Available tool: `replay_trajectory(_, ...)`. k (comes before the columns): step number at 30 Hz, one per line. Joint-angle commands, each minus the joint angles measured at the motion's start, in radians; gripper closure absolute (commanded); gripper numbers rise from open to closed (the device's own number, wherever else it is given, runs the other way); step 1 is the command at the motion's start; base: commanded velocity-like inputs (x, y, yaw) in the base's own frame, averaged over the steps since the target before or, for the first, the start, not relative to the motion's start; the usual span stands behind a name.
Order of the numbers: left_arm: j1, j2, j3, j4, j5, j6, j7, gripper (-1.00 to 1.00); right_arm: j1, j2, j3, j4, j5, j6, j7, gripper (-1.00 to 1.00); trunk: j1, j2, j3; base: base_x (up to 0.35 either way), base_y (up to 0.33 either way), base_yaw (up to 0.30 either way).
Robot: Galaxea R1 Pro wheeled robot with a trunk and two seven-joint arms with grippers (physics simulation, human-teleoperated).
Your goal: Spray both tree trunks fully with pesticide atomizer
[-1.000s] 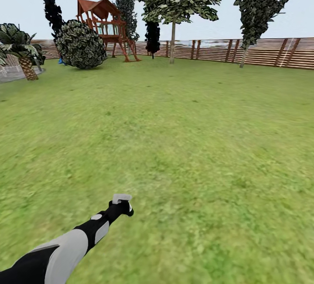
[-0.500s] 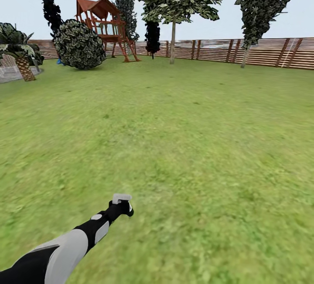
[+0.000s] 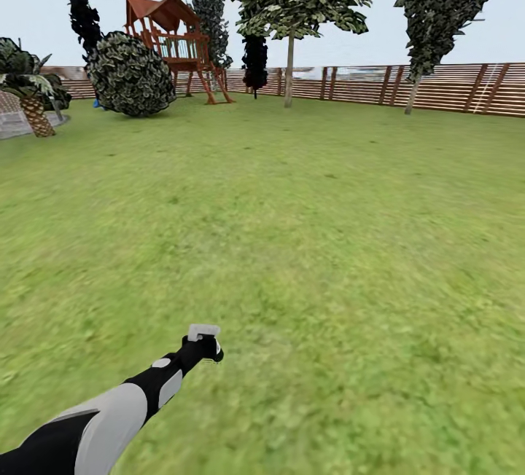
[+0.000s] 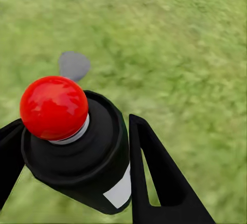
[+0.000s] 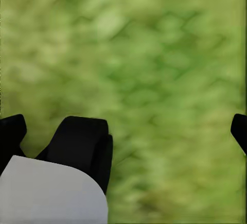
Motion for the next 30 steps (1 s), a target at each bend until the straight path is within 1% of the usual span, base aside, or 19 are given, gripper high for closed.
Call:
replay_trajectory(1, -0.001, 0.000, 0.009, 0.000, -0.010, -0.003, -0.002, 1.00, -0.001, -0.001, -0.008, 0.004, 0.009, -0.007, 0.000, -1.00, 0.000, 0.000, -0.001, 0.350, 0.000, 0.000)
replay_trajectory(30, -0.001, 0.000, 0.009, 0.000, -0.010, -0.003, -0.002, 1.00, -0.001, 0.000, -0.008, 0.004, 0.008, -0.008, 0.000, -1.00, 0.000, 0.000, -0.001, 0.350, 0.000, 0.000)
